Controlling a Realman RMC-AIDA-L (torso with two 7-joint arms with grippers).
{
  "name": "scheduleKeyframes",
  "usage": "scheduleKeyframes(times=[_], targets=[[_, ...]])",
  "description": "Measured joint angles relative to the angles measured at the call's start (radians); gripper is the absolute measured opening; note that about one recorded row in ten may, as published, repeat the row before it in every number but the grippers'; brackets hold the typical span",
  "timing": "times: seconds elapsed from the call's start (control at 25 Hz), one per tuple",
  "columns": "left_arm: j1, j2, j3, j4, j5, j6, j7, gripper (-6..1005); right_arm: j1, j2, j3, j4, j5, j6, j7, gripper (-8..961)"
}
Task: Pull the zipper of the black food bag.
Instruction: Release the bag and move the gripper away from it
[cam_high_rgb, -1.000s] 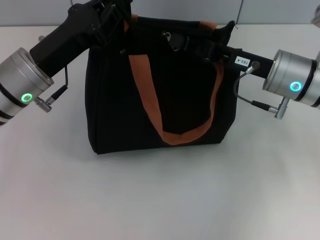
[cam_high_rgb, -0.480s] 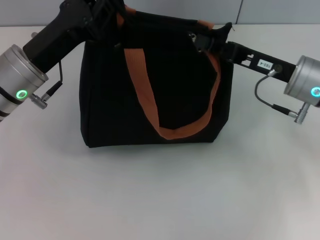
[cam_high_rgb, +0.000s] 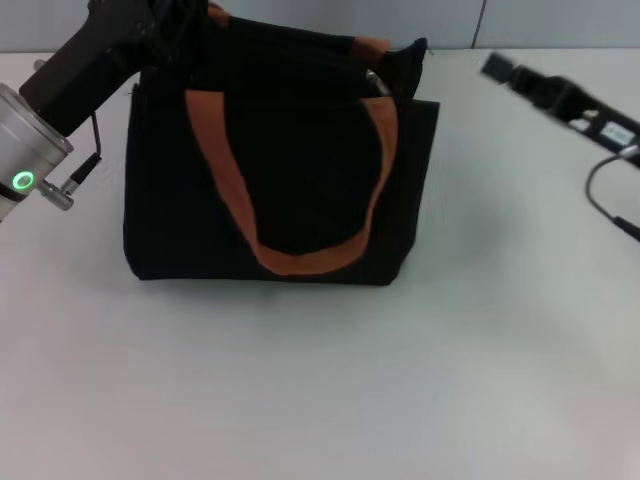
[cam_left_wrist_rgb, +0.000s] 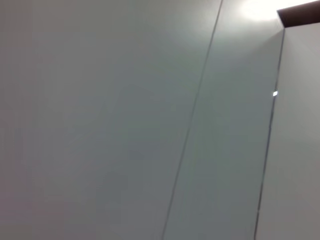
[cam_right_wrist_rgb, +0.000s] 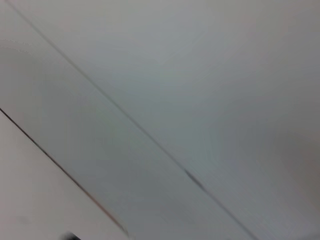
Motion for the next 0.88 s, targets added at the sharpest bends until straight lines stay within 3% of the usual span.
scheduleKeyframes(times=[0.2,0.4,0.56,0.64,0.76,0.84,0.88], targets=[[-0.006,-0.002,0.0,0.006,-0.001,-0.081,0.003,149,-0.058,0.002,0.001,0.009,0.126,-0.154,-0.176,0],[0.0,-0.003,0.005,0.007,-0.001,-0.067,0.016,152,-0.073,0.002,-0.003,0.061,0.167,-0.236,-0.328,50],[0.024,-0.001,0.0,0.01,-0.001,0.032,0.019,155,-0.073,0.003,-0.018,0.068,0.16,-0.284,-0.398,167],[0.072,0.0,-0.001,0.014,-0.004,0.145,0.079,157,-0.075,0.004,-0.023,0.09,0.159,-0.325,-0.469,225],[0.103,0.001,-0.001,0.019,-0.008,0.186,0.101,232,-0.081,0.004,-0.024,0.109,0.159,-0.348,-0.523,364],[0.177,0.001,-0.001,0.029,-0.025,0.276,0.131,281,-0.094,0.003,-0.023,0.134,0.157,-0.366,-0.553,457],[0.177,0.001,-0.001,0.029,-0.025,0.276,0.131,306,-0.098,0.002,-0.021,0.142,0.157,-0.369,-0.554,486]])
